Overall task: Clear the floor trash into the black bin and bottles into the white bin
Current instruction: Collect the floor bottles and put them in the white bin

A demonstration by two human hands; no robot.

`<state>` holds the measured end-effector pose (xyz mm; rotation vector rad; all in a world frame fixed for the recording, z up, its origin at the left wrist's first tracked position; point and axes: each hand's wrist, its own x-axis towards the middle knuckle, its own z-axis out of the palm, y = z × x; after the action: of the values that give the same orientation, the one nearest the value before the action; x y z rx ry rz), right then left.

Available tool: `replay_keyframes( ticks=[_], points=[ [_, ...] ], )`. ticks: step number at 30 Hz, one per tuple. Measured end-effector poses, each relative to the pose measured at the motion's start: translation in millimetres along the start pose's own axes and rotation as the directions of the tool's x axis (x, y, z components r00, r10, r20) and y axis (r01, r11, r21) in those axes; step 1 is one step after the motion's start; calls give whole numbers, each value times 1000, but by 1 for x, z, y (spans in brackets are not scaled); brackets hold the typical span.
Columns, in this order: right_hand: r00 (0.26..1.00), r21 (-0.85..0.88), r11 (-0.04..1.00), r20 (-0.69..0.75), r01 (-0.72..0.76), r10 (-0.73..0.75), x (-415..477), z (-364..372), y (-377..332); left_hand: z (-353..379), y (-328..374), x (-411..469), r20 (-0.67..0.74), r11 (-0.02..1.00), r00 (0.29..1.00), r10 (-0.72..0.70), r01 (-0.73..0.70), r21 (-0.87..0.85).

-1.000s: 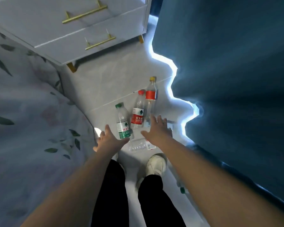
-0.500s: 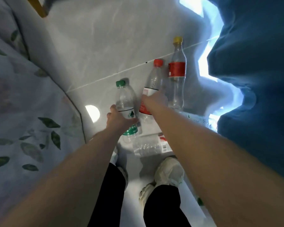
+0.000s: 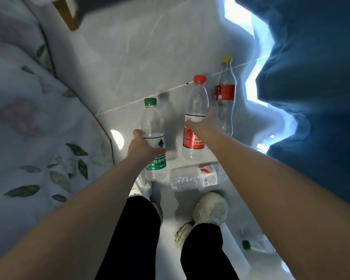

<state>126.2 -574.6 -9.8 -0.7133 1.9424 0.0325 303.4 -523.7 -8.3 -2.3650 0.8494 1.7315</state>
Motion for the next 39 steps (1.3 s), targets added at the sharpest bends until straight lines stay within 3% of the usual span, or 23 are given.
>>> replay_keyframes(
  ticks=[6, 11, 15, 21, 31, 39],
  points=[
    [994, -23, 994, -2, 105, -105, -99, -78, -41, -71, 47, -97, -62, 994, 993, 96, -92, 53],
    [964, 1, 964, 11, 267, -267, -235, -165, -89, -139, 110, -235, -63, 964, 966, 251, -243, 109],
    [916, 33, 918, -83, 396, -392, -375, -243, -112, -182, 146, -384, -132, 898, 888, 439, -433, 79],
    [846, 58, 866, -254, 497, -469, -539, -313, -100, -211, 159, -540, -104, 753, 748, 655, -658, 8],
    [744, 269, 809, -607, 523, -279, -690, -292, -41, -248, 148, -647, 136, 416, 433, 891, -899, 141],
    [683, 427, 731, -727, 532, -72, -745, -281, 28, -225, 134, -694, 265, 240, 280, 923, -955, 173]
  ],
)
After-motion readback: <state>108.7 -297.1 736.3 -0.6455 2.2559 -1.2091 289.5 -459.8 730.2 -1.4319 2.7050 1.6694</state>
